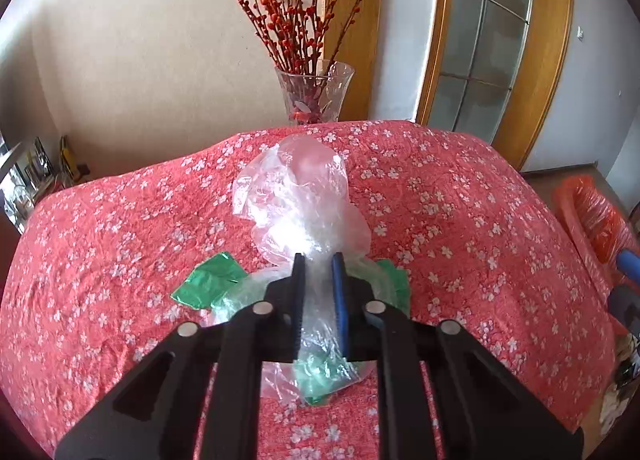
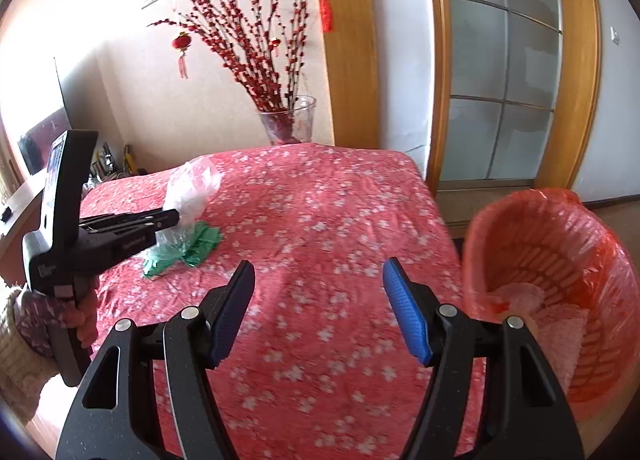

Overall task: Collect trash
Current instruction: 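Grasp the clear plastic bag with the left tool while the right tool grasps the green bag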

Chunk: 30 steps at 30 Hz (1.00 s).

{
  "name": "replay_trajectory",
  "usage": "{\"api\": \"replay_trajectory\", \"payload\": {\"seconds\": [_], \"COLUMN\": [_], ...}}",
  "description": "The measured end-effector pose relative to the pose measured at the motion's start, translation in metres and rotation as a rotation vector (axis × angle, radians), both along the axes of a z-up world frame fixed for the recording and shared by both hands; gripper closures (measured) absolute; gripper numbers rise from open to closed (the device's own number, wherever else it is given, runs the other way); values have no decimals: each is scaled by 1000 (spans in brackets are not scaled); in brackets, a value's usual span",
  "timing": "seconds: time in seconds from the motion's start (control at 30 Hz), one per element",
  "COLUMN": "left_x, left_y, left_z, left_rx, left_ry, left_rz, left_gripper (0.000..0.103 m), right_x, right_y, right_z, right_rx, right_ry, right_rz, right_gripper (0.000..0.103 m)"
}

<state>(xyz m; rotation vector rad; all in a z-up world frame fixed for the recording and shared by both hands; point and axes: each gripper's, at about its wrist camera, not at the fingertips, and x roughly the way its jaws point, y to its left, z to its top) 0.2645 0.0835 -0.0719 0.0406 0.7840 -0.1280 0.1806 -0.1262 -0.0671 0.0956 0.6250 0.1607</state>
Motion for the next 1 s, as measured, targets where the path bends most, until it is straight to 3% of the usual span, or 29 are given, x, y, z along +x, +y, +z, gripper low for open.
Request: {"api": "replay_trajectory", "payload": {"seconds": [0.23, 0.37, 0.63, 1.0], "left_x": [-17, -29, -40, -53], "left_y": [36, 68, 120, 167], "left_z": [32, 47, 38, 30], "left_rx": [-54, -45, -26, -52], "left_ry": [-82, -117, -95, -63], "left_rz": [40, 91, 193, 272], "left_gripper": [93, 93, 93, 93], "right_x": [16, 33, 73, 110], "right_y": [28, 55, 120, 183], "right_z": [3, 0, -8, -25], "right_rx": [14, 31, 69, -96], "right_ry": [6, 26, 67, 119], "right_rz": [59, 111, 227, 361], "right_gripper": [36, 36, 36, 35]}}
